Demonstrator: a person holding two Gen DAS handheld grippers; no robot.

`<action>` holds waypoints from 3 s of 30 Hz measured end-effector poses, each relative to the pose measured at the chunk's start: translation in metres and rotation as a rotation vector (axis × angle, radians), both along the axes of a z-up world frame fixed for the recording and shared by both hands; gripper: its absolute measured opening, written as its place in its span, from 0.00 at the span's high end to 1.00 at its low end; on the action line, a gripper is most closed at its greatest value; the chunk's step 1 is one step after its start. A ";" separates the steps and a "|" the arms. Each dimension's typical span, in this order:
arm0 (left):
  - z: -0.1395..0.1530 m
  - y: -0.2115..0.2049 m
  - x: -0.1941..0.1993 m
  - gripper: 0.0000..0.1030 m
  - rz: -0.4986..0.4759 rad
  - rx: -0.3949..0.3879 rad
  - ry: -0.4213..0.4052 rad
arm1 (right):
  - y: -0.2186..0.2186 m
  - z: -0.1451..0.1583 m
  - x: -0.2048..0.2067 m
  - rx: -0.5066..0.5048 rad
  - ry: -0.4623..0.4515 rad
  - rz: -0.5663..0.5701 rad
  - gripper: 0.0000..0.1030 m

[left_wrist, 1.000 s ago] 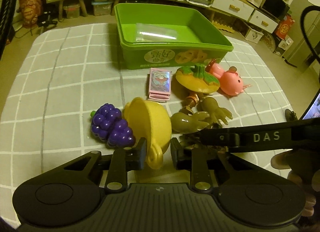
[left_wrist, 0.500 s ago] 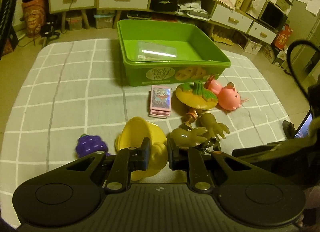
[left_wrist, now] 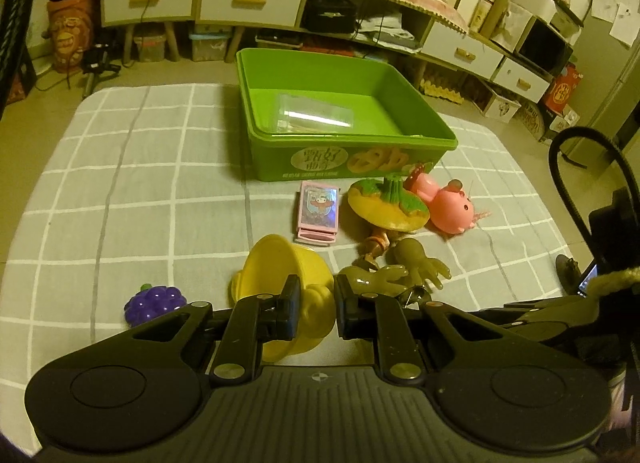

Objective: Organize rigid objects
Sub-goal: 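Grasp the yellow two-handled bowl with the left tool while the right tool grasps the dark triangular toy, then carry the yellow bowl with the left tool into the bin while the right tool drops the dark toy there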

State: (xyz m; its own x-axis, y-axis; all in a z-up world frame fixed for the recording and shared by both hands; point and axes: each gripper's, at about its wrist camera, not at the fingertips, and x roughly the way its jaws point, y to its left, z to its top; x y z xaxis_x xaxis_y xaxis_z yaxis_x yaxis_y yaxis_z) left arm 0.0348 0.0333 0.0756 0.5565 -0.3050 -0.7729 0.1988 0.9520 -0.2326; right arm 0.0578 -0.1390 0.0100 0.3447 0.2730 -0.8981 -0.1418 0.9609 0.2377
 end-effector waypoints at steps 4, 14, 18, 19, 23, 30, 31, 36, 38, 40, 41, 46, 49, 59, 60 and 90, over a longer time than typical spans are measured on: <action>0.001 0.000 -0.001 0.79 0.000 -0.003 -0.006 | 0.001 0.000 0.000 0.005 -0.012 0.012 0.76; 0.005 0.002 0.000 0.79 0.008 -0.017 -0.022 | 0.007 0.006 -0.003 0.033 -0.042 0.050 1.00; 0.010 0.006 0.000 0.79 0.020 -0.024 -0.036 | 0.010 0.012 -0.005 0.050 -0.063 0.075 1.00; 0.011 0.007 0.000 0.79 0.023 -0.027 -0.040 | 0.010 0.013 -0.006 0.058 -0.068 0.079 1.00; 0.014 0.011 0.001 0.79 0.034 -0.038 -0.049 | 0.006 0.019 -0.005 0.104 -0.069 0.072 1.00; 0.017 0.013 0.002 0.79 0.042 -0.063 -0.057 | -0.003 0.030 -0.003 0.187 -0.070 0.050 1.00; 0.018 0.013 0.002 0.79 0.043 -0.065 -0.060 | -0.004 0.033 -0.002 0.198 -0.073 0.047 1.00; 0.027 0.017 0.005 0.79 0.053 -0.097 -0.074 | -0.012 0.050 0.001 0.225 -0.120 0.023 1.00; 0.031 0.019 0.008 0.79 0.066 -0.112 -0.082 | -0.017 0.058 0.004 0.235 -0.140 0.011 1.00; 0.035 0.021 0.013 0.79 0.080 -0.133 -0.086 | -0.022 0.066 0.009 0.241 -0.158 -0.005 1.00; 0.037 0.022 0.016 0.79 0.088 -0.146 -0.085 | -0.026 0.069 0.012 0.245 -0.163 -0.014 1.00; 0.046 0.026 0.029 0.79 0.111 -0.193 -0.080 | -0.040 0.084 0.023 0.235 -0.191 -0.048 1.00; 0.052 0.021 0.037 0.80 0.108 -0.198 -0.084 | -0.049 0.094 0.029 0.231 -0.203 -0.070 1.00; 0.068 -0.026 0.070 0.79 0.060 -0.242 -0.129 | -0.085 0.114 0.066 0.234 -0.233 -0.191 1.00; 0.068 -0.033 0.074 0.79 0.048 -0.245 -0.132 | -0.089 0.113 0.072 0.241 -0.233 -0.209 1.00; -0.011 -0.086 0.158 0.79 0.108 -0.177 -0.055 | -0.104 0.047 0.168 0.190 -0.274 -0.294 1.00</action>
State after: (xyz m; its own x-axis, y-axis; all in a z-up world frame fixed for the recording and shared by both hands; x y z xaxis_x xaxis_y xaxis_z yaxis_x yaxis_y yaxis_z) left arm 0.1926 -0.0522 0.0642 0.6332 -0.3699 -0.6799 0.1153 0.9137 -0.3897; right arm 0.2258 -0.2430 0.0568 0.6510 0.2789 -0.7060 0.0488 0.9128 0.4056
